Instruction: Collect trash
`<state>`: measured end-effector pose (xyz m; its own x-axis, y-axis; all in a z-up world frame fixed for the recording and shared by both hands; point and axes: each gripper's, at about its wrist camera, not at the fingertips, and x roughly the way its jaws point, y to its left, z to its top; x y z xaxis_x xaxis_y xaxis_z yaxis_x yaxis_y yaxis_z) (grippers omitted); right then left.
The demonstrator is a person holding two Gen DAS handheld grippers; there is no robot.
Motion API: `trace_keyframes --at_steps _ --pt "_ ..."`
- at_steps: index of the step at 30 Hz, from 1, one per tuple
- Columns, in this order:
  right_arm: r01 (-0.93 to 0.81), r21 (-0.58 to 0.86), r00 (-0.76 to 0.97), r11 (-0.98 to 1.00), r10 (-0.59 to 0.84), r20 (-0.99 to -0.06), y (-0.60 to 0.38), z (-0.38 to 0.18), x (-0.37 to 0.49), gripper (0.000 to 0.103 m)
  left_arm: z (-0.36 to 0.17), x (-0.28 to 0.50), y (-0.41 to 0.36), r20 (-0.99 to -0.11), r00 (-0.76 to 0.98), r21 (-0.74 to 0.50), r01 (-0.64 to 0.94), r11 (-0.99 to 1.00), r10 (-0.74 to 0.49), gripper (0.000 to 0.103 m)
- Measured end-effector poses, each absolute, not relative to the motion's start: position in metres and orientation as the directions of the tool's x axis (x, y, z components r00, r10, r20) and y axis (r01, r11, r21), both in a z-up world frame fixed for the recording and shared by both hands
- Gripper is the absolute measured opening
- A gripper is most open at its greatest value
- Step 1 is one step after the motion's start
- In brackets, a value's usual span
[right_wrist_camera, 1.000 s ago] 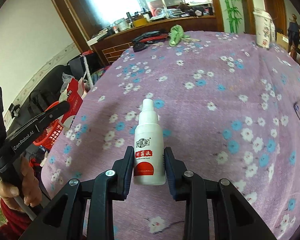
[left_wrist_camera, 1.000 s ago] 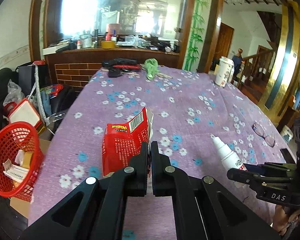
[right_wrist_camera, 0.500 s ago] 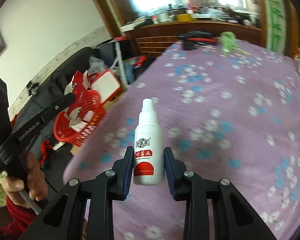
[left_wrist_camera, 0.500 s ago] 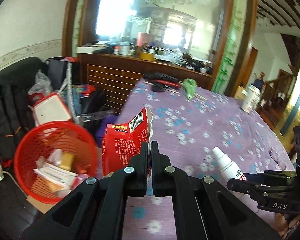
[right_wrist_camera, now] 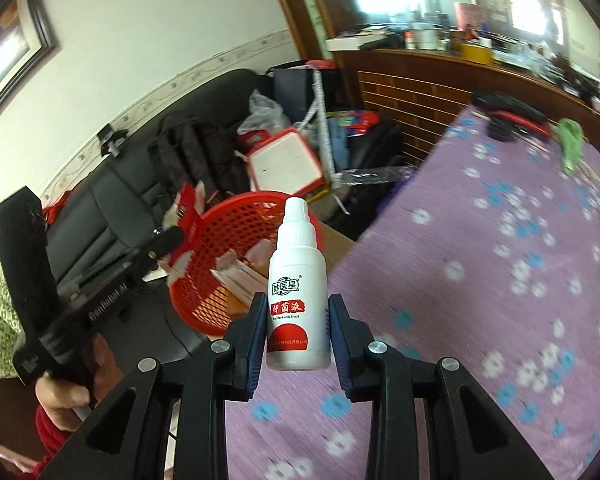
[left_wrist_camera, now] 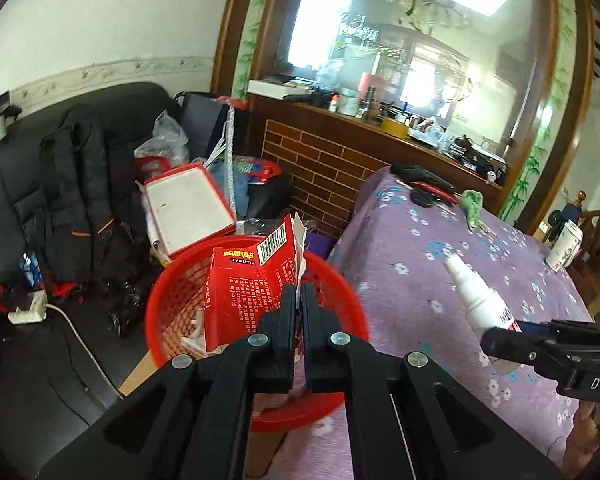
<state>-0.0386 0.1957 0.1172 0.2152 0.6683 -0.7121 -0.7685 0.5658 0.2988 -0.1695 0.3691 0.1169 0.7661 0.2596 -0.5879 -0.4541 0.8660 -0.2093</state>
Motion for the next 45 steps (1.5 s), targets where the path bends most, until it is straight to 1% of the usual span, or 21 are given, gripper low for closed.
trace_keyframes --at_steps 8,9,10,11,12,13,16,17,18,19,20,21,22,25,27,29,32,35,38,45 --pt "-0.777 0.318 0.178 0.543 0.674 -0.717 0.259 0.11 -0.024 0.033 0.109 -0.166 0.388 -0.59 0.758 -0.213 -0.479 0.852 0.278 0.003" --pt "-0.776 0.325 0.175 0.541 0.68 -0.713 0.264 0.107 -0.021 0.036 0.107 -0.165 0.39 -0.59 0.756 -0.213 -0.486 0.848 0.285 0.01" --pt "-0.772 0.33 0.175 0.543 0.681 -0.711 0.267 0.105 -0.019 0.039 0.105 -0.164 0.393 -0.594 0.752 -0.211 -0.49 0.846 0.287 0.028" --pt "-0.762 0.336 0.177 0.553 0.677 -0.714 0.268 0.101 -0.014 0.041 0.104 -0.163 0.395 -0.594 0.75 -0.21 -0.494 0.844 0.292 0.042" --pt "-0.755 0.344 0.177 0.558 0.679 -0.713 0.266 0.1 -0.012 0.041 0.103 -0.166 0.395 -0.586 0.748 -0.204 -0.509 0.836 0.312 0.063" --pt "-0.749 0.355 0.173 0.56 0.682 -0.711 0.263 0.099 -0.011 0.041 0.103 -0.169 0.395 -0.577 0.748 -0.197 -0.517 0.833 0.327 0.065" --pt "-0.734 0.365 0.183 0.572 0.685 -0.705 0.243 0.1 -0.01 0.043 0.104 -0.177 0.389 -0.559 0.758 -0.184 -0.507 0.842 0.335 0.065" --pt "-0.733 0.362 0.193 0.576 0.686 -0.702 0.235 0.101 -0.012 0.048 0.104 -0.18 0.387 -0.555 0.759 -0.188 -0.512 0.838 0.339 0.065" --pt "-0.736 0.344 0.213 0.583 0.681 -0.701 0.225 0.103 -0.016 0.055 0.105 -0.183 0.382 -0.548 0.761 -0.188 -0.516 0.835 0.347 0.068" --pt "-0.735 0.332 0.228 0.591 0.676 -0.701 0.218 0.104 -0.018 0.058 0.106 -0.186 0.377 -0.539 0.764 -0.184 -0.518 0.835 0.355 0.073" --pt "-0.73 0.318 0.251 0.605 0.67 -0.699 0.209 0.105 -0.022 0.063 0.107 -0.19 0.371 -0.527 0.762 -0.176 -0.53 0.83 0.375 0.077" --pt "-0.722 0.305 0.277 0.621 0.664 -0.695 0.197 0.105 -0.026 0.067 0.107 -0.193 0.364 -0.513 0.755 -0.16 -0.551 0.819 0.408 0.085" --pt "-0.718 0.286 0.302 0.635 0.654 -0.694 0.186 0.105 -0.03 0.069 0.107 -0.196 0.355 -0.501 0.75 -0.144 -0.565 0.813 0.432 0.091" --pt "-0.687 0.21 0.392 0.695 0.598 -0.698 0.156 0.104 -0.04 0.076 0.106 -0.202 0.331 -0.469 0.734 -0.099 -0.596 0.797 0.491 0.093" --pt "-0.672 0.17 0.438 0.72 0.572 -0.693 0.138 0.101 -0.046 0.085 0.105 -0.206 0.315 -0.448 0.723 -0.065 -0.613 0.788 0.525 0.096" --pt "-0.647 0.137 0.48 0.75 0.541 -0.691 0.118 0.098 -0.051 0.087 0.104 -0.21 0.3 -0.428 0.717 -0.041 -0.624 0.78 0.551 0.099" --pt "-0.613 0.09 0.539 0.785 0.498 -0.679 0.088 0.093 -0.059 0.089 0.1 -0.212 0.272 -0.411 0.721 -0.009 -0.615 0.788 0.558 0.101" --pt "-0.568 0.058 0.588 0.821 0.455 -0.669 0.059 0.089 -0.066 0.091 0.096 -0.213 0.251 -0.414 0.732 0.008 -0.591 0.806 0.541 0.101" --pt "-0.537 0.035 0.618 0.843 0.422 -0.664 0.034 0.085 -0.074 0.091 0.093 -0.214 0.229 -0.414 0.736 0.033 -0.576 0.817 0.536 0.102" --pt "-0.512 0.014 0.652 0.859 0.399 -0.645 0.002 0.084 -0.098 0.093 0.096 -0.221 0.199 -0.403 0.742 0.058 -0.563 0.824 0.535 0.102"
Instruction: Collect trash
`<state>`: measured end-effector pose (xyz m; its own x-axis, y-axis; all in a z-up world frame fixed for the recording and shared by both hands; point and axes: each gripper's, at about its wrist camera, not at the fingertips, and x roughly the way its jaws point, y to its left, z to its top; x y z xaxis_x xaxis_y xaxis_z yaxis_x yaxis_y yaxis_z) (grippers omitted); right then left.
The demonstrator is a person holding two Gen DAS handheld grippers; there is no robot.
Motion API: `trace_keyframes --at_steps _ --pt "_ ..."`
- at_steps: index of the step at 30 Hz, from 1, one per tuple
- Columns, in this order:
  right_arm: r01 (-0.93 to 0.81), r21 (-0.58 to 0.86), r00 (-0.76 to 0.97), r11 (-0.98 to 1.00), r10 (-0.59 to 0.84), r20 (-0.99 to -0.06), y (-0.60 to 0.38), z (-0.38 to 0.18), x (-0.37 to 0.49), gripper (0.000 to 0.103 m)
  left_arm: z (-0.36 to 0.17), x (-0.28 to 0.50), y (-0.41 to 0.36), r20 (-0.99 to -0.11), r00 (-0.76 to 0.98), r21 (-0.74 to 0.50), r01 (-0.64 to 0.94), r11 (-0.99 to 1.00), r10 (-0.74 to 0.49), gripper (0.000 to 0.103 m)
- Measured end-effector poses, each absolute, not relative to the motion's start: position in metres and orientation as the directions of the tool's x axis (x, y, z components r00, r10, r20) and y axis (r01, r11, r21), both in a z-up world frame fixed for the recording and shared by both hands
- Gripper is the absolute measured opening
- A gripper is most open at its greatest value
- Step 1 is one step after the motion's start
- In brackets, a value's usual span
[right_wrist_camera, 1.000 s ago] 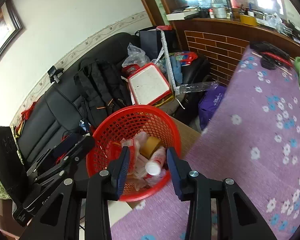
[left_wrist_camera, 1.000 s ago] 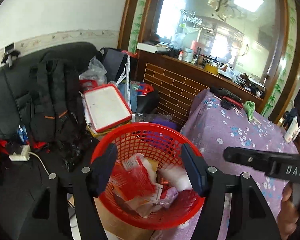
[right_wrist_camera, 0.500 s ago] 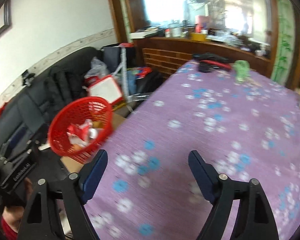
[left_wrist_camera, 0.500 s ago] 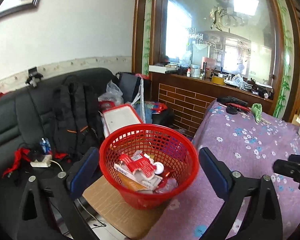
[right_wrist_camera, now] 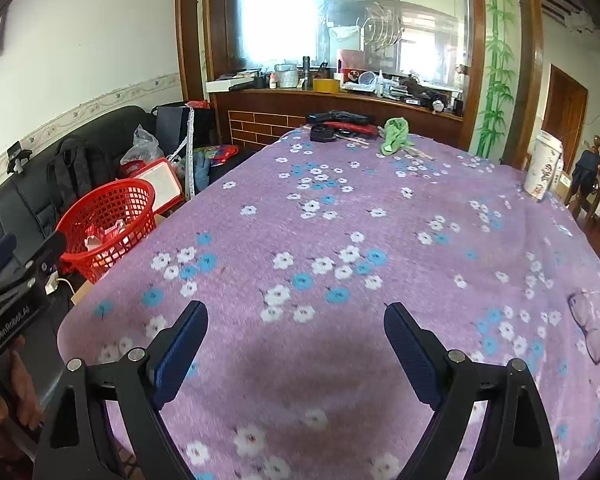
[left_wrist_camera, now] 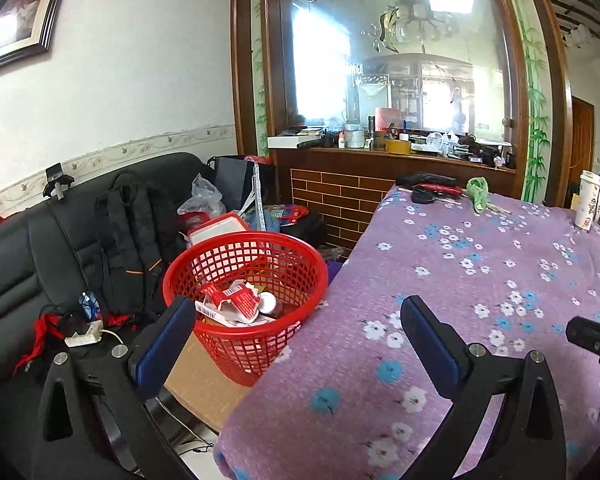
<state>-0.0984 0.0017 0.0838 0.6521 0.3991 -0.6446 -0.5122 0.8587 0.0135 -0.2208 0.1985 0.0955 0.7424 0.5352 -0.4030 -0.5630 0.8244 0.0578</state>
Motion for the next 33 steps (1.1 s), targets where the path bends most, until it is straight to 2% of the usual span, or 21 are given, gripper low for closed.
trace_keyframes --at_steps 14,33 --pt "-0.524 -0.036 0.693 0.851 0.401 -0.6 -0.013 0.093 -0.143 0.096 0.094 -0.235 0.182 -0.43 0.723 0.072 -0.57 0.818 0.541 0.103" --pt "-0.53 -0.061 0.694 0.846 0.391 -0.605 -0.007 0.089 -0.144 0.097 0.085 -0.231 0.187 -0.456 0.708 0.08 -0.571 0.817 0.539 0.103"
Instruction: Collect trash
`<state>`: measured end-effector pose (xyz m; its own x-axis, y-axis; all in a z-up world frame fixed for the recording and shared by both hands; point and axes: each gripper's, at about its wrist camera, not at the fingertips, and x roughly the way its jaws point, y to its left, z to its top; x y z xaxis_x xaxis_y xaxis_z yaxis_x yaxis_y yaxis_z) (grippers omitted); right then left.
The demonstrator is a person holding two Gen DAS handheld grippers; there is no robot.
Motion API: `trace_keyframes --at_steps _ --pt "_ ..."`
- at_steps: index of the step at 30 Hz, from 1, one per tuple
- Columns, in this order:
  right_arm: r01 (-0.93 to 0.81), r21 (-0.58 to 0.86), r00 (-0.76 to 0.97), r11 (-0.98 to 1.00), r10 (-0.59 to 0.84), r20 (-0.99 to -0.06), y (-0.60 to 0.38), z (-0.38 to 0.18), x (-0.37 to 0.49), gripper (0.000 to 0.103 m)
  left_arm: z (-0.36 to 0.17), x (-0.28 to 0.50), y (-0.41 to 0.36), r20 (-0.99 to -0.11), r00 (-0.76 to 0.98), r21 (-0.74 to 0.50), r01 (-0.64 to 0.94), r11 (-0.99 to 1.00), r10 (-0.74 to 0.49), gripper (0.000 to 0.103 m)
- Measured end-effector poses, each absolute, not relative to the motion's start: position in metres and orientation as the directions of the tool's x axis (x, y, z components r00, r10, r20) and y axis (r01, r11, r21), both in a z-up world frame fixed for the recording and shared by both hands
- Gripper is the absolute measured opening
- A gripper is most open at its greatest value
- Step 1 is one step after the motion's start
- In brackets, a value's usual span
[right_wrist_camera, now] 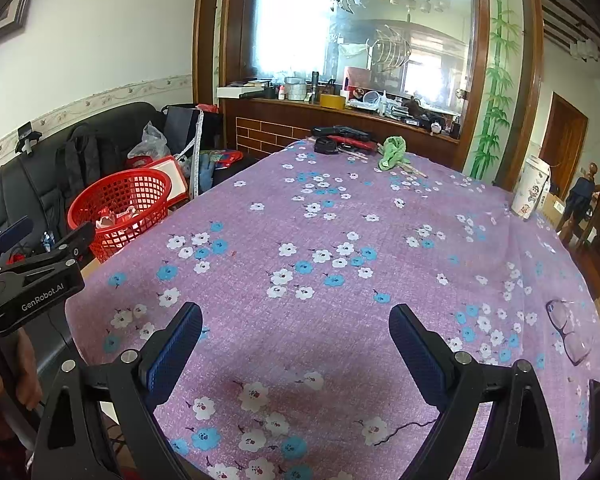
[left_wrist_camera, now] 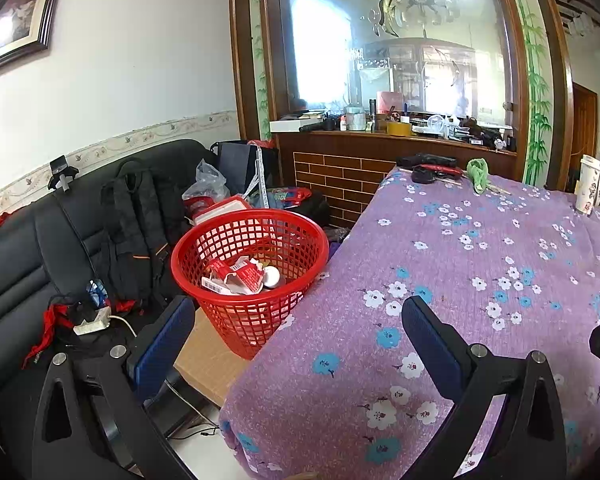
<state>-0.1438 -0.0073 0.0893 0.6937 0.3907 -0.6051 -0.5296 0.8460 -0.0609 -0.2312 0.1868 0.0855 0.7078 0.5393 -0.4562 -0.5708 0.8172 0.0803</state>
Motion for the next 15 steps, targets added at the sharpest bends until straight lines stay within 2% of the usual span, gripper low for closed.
trace_keyframes --at_steps 15 --pt "-0.531 -0.065 0.689 0.845 0.386 -0.613 -0.0098 0.0848 -0.1442 0.097 0.0815 -0.2304 0.1887 -0.455 0.708 0.079 -0.572 0.817 0.54 0.103"
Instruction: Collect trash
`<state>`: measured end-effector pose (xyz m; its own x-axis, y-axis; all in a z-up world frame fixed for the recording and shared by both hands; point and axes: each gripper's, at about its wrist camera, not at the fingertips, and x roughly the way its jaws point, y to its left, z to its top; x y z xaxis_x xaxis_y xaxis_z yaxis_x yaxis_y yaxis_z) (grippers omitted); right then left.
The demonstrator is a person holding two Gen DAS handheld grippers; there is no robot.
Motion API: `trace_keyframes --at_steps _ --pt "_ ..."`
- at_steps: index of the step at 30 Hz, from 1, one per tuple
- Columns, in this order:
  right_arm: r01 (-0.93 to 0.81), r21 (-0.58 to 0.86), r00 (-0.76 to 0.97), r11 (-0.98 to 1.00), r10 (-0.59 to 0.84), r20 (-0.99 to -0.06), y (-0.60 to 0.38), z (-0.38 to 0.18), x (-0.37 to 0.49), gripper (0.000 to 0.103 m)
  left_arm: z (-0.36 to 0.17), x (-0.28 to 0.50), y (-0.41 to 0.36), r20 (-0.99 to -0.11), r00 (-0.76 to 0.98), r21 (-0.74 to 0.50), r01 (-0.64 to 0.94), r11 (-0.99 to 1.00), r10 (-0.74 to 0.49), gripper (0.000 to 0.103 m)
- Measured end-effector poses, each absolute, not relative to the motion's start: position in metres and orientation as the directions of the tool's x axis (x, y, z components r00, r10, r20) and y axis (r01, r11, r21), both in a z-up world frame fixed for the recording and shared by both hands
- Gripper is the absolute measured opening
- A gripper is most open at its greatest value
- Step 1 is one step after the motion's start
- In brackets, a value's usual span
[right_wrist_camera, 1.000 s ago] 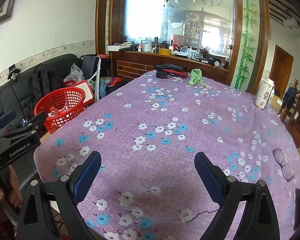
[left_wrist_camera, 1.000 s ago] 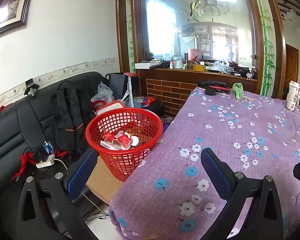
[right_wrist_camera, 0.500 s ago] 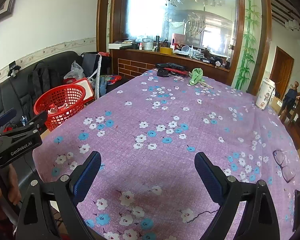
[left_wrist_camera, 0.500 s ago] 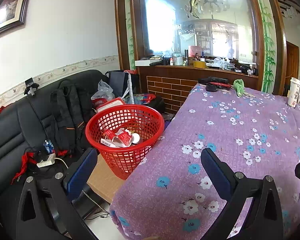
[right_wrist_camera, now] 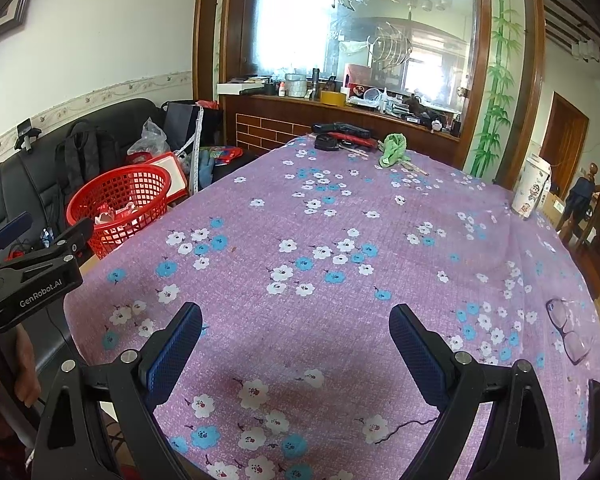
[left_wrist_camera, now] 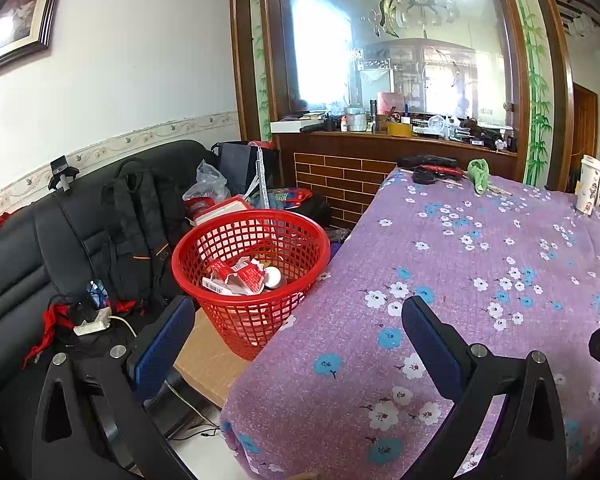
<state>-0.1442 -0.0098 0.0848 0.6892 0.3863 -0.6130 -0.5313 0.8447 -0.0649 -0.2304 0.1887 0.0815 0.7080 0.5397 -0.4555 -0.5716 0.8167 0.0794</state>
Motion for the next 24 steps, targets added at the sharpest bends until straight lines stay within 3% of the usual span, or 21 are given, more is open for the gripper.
trace_keyframes --at_steps 24 --pt "-0.533 -0.068 0.683 0.843 0.382 -0.623 -0.0098 0.0813 -0.1436 0.097 0.0884 -0.2325 0.1825 -0.424 0.677 0.123 -0.615 0.779 0.601 0.103"
